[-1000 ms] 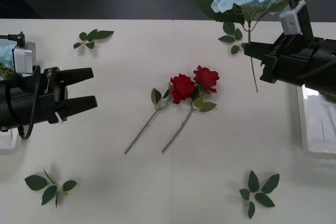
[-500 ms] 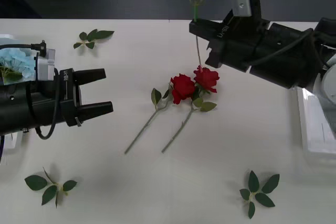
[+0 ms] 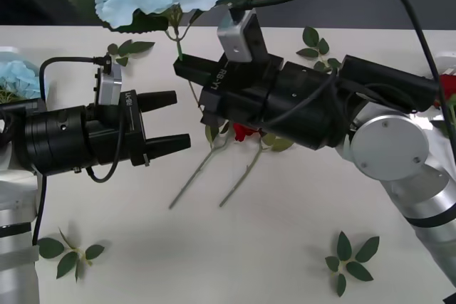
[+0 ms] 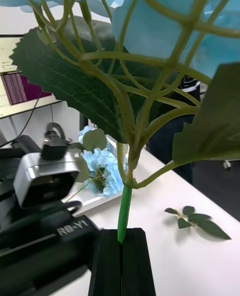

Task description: Put the red flowers into the right box and the blue flowers into the left box

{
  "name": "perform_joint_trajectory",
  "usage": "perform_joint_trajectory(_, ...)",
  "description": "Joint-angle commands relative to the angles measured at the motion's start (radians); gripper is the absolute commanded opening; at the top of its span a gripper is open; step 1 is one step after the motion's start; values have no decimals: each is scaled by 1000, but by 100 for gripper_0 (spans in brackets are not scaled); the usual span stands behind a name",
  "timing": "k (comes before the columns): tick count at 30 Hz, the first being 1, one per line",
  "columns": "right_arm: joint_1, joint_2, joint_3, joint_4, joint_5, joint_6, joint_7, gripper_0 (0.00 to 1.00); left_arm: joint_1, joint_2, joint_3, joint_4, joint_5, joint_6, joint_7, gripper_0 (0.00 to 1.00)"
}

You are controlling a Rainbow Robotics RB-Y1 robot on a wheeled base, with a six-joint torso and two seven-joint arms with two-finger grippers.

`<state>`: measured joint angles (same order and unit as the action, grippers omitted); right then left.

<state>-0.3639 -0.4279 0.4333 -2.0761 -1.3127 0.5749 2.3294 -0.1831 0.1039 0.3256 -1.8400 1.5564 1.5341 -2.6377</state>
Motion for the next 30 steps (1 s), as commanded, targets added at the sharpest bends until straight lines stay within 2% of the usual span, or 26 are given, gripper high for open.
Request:
perform_joint_trajectory(1,-27,38,28,-15,40,-4,21,0,-19,-6,-46,-4,1,-32,-68,100)
perform_joint_trajectory(11,-27,55,47,-13,70,-3,5,0,-19,-4,-68,1,5,-55,-68,100)
perform_joint_trajectory(12,-27,55,47,-13,70,-3,4,0,-19,-4,-66,1,5,-55,-68,97)
perform_joint_trajectory(14,-27,52,47,-13,70,-4,1,0,-19,-3,-60,1,11,-54,-68,72)
perform_joint_trajectory(15,-27,52,47,-13,70,-3,-1,0,-18,-4,-60,1,11,-54,-68,51)
perform_joint_trajectory(18,-27,52,47,-13,70,-3,-5,0,-18,3,-62,1,13,-52,-68,7)
perform_joint_trajectory(19,-27,52,47,-13,70,-3,-5,0,-18,3,-62,1,14,-52,-68,3)
perform_joint_trajectory(21,-27,50,45,-13,72,-3,-8,0,-16,7,-62,1,13,-52,-68,0)
perform_joint_trajectory(30,-21,46,45,-9,93,-3,-16,0,-15,7,-48,1,17,-52,-68,0)
